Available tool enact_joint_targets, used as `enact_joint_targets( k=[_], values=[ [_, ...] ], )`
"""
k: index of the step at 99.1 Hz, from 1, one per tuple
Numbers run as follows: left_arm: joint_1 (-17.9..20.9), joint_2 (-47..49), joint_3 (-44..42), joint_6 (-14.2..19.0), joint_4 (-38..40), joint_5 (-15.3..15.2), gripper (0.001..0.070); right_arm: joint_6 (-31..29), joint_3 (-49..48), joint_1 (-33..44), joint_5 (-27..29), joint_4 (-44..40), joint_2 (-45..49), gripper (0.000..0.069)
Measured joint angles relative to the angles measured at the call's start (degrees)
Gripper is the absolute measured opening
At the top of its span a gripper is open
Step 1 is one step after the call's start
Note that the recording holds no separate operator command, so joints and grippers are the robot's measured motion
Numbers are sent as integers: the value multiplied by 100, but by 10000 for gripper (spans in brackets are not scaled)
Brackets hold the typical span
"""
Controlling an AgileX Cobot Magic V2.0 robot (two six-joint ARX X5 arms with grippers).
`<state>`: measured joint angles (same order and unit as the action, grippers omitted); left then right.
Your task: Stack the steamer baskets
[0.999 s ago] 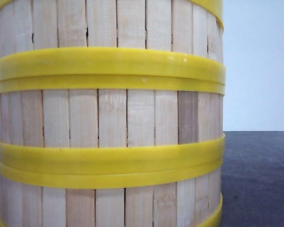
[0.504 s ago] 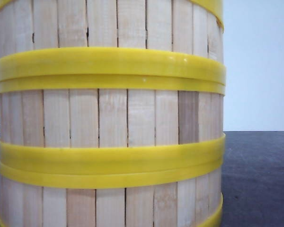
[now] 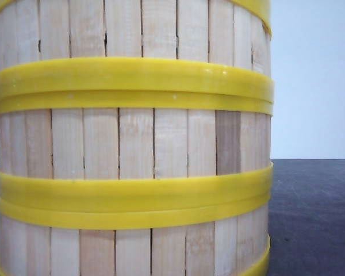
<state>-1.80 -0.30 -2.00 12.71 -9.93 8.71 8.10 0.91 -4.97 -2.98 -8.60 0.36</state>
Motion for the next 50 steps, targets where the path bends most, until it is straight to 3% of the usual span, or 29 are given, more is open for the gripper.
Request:
enact_joint_targets(
  k=[17,22,35,50],
  values=[
    [210,0,13,-85,-37,-1556,17,0,0,0,-2,44,0,4],
    [232,2,13,-61,-9,-1816,17,0,0,0,0,59,0,4],
    [225,0,13,-66,-15,-1696,17,0,0,0,0,175,0,4],
    [227,0,13,-195,-61,-850,17,0,0,0,0,225,0,4]
  ],
)
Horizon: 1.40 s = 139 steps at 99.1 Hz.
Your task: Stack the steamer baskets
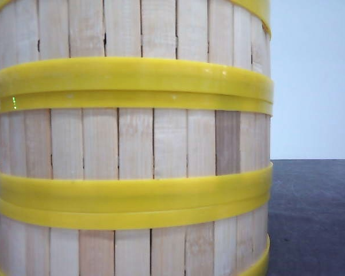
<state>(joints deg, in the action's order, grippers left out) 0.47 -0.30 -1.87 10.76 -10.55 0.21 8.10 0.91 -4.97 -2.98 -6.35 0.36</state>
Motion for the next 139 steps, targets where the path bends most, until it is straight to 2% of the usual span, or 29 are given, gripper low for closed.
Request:
enact_joint_targets(
  k=[7,17,22,139],
  values=[
    [-13,0,0,-105,7,118,17,0,0,0,0,2,0,4],
    [-11,0,0,-109,0,-146,17,0,0,0,0,2,0,4],
    [-11,0,0,-107,0,-181,17,0,0,0,0,2,0,4],
    [-11,0,0,-107,0,-177,17,0,0,0,0,2,0,4]
  ],
)
